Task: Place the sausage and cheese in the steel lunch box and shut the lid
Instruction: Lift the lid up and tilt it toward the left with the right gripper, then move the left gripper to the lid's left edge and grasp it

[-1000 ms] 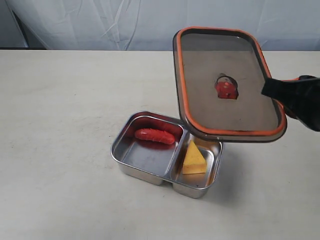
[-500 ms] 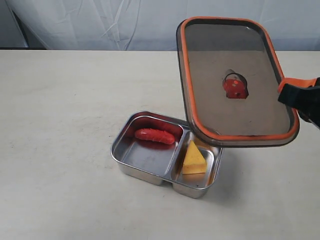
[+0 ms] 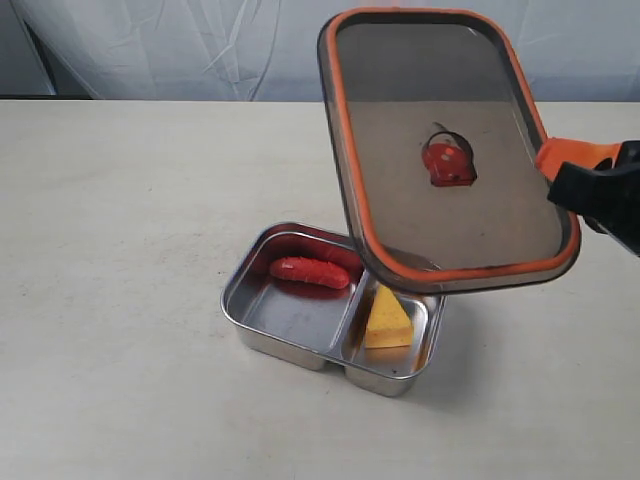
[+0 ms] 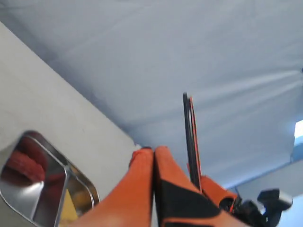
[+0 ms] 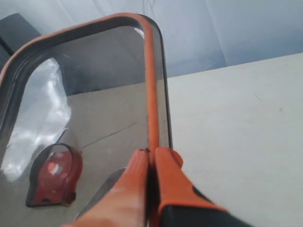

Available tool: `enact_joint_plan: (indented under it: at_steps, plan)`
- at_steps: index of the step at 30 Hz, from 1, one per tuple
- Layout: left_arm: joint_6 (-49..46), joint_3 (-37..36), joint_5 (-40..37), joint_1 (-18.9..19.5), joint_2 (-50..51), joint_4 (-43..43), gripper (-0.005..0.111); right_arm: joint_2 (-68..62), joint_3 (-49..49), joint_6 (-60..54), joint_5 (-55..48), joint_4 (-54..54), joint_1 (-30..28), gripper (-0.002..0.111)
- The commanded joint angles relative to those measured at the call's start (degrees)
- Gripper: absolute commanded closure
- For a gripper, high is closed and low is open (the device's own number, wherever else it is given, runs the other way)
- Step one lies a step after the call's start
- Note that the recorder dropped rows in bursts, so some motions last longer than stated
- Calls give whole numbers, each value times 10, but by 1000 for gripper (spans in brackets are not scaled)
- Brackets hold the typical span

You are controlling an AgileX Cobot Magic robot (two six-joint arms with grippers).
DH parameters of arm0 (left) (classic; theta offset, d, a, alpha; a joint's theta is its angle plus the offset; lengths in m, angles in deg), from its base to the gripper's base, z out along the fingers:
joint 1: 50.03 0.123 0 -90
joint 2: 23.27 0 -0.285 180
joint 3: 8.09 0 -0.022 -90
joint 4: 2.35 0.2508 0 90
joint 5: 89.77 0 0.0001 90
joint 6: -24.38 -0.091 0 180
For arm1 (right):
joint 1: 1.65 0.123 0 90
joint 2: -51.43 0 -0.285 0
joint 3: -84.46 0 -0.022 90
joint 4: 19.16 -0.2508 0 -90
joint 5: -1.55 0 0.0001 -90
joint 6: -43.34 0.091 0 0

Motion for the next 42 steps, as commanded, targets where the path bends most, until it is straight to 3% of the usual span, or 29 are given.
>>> enact_joint_plan:
  at_steps: [1, 4, 8, 13, 22, 42]
  plan:
    - [-119, 50, -98, 0, 109, -35, 106, 3, -1, -4, 50, 20, 1, 108]
    - [-216, 89, -129, 0, 191, -81, 100, 3, -1, -4, 44, 22, 1, 108]
    - [-353, 132, -220, 0, 285, -183, 75, 3, -1, -4, 51, 24, 1, 108]
    - [-416, 170, -308, 0, 390, -184, 52, 3, -1, -4, 89, 28, 1, 108]
    - [-492, 197, -356, 0, 478, -184, 50, 3, -1, 3, 102, 42, 1, 108]
    - [-495, 197, -343, 0, 481, -184, 50, -88, -1, 24, 237, 57, 1, 108]
